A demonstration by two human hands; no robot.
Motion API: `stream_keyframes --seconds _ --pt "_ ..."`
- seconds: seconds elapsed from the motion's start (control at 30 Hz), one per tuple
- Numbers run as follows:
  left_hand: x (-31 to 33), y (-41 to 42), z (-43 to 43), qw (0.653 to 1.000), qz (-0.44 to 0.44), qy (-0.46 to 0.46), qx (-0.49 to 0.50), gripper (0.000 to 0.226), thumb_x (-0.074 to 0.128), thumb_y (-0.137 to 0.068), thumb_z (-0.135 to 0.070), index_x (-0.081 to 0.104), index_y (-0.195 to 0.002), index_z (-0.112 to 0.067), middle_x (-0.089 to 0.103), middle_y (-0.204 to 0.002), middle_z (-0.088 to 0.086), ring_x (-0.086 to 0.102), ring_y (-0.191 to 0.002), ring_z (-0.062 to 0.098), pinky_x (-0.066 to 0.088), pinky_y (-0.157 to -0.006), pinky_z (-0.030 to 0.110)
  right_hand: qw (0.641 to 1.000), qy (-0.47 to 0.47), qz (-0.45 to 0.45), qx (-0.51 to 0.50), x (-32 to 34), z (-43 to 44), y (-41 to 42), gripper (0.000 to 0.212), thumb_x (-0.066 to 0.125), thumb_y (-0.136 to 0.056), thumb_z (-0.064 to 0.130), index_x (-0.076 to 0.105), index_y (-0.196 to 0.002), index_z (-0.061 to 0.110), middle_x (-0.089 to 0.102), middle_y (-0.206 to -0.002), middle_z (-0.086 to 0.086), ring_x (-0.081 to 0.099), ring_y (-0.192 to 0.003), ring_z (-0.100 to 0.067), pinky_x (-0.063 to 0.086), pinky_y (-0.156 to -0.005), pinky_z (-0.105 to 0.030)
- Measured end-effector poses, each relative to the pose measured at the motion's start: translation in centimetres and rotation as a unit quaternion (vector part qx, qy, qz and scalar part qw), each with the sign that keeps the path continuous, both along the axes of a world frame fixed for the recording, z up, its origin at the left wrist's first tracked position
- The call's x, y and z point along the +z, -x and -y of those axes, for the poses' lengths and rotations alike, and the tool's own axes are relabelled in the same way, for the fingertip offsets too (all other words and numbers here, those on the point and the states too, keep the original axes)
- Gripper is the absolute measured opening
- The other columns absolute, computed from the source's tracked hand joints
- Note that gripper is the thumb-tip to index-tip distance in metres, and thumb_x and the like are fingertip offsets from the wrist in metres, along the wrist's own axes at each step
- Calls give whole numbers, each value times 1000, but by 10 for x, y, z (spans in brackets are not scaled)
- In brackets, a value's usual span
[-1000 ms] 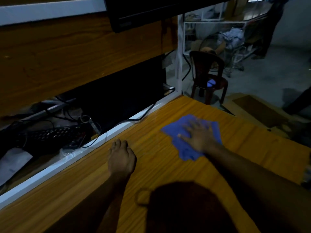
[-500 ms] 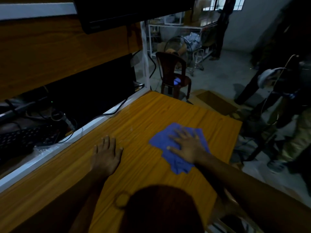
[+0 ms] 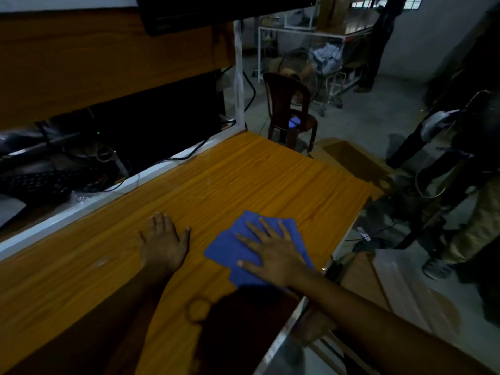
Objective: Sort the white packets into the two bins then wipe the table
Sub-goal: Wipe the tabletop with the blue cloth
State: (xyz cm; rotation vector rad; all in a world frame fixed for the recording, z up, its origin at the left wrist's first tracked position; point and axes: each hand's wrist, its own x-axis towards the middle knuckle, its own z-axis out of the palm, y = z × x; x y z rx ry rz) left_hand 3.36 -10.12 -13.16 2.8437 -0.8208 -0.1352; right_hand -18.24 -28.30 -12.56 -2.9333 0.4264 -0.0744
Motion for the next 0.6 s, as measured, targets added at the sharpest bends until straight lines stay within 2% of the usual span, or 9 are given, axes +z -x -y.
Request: stream_keyframes --seconds 0.07,0.13,0.17,0.27,0.33,0.43,0.53,0.6 --pt "1 16 -10 999 -8 -14 40 90 1 -89 -71 2 -153 -9 -6 -162 12 -8 -149 27 -6 -115 60 1000 -8 -13 -23 2 30 32 90 -9 -70 89 10 -148 50 0 -162 10 -12 -149 -16 -9 -116 -55" --pt "1 32 -20 998 -7 -20 51 92 -1 -88 -72 -1 -153 -8 -9 -161 13 -10 -148 29 -7 -115 60 995 -5 -15 -101 8 56 45 100 -19 -63 90 7 -150 48 -2 -163 8 -13 -149 -18 -5 -116 -55" --pt "1 40 -26 999 -10 -20 50 92 -1 -87 -73 -2 -153 -9 -10 -161 13 -11 -148 28 -7 -115 59 990 -4 -24 -138 9 61 44 98 -16 -66 89 7 -151 45 -2 -163 6 -12 -149 -21 -4 -116 -55" --pt "2 59 -44 999 -15 -22 29 90 2 -88 -73 -5 -153 -12 -12 -161 10 -12 -148 26 -5 -118 53 977 -21 -53 -204 16 36 33 74 13 -89 75 4 -153 38 -5 -163 0 -13 -149 -28 -7 -115 -59" --pt "3 73 -54 999 -13 -28 13 89 3 -88 -74 -5 -154 -15 -12 -161 7 -12 -148 23 -5 -119 51 984 -30 -61 -166 14 -4 31 74 12 -90 75 0 -153 38 -9 -163 -1 -16 -148 -30 -9 -114 -60" --pt "2 96 -71 1000 -4 -21 -14 90 -1 -86 -76 -4 -154 -19 -11 -161 3 -12 -148 20 -4 -119 48 998 -36 -40 -16 8 -71 48 95 -16 -71 81 4 -153 38 -6 -163 -1 -13 -148 -29 -7 -114 -61" --pt "1 118 -94 999 -10 4 -47 85 1 -88 -75 0 -155 -22 -8 -162 -1 -11 -148 16 -2 -120 46 994 -36 -32 99 4 -83 76 95 -12 -69 85 10 -152 42 -6 -163 5 -18 -147 -20 -13 -113 -55" --pt "3 128 -110 998 -15 33 -42 77 7 -93 -69 5 -155 -22 -3 -163 -1 -8 -149 15 1 -120 45 995 -18 -22 91 4 -61 85 97 -15 -67 88 8 -151 44 -8 -162 8 -22 -145 -14 -10 -115 -53"
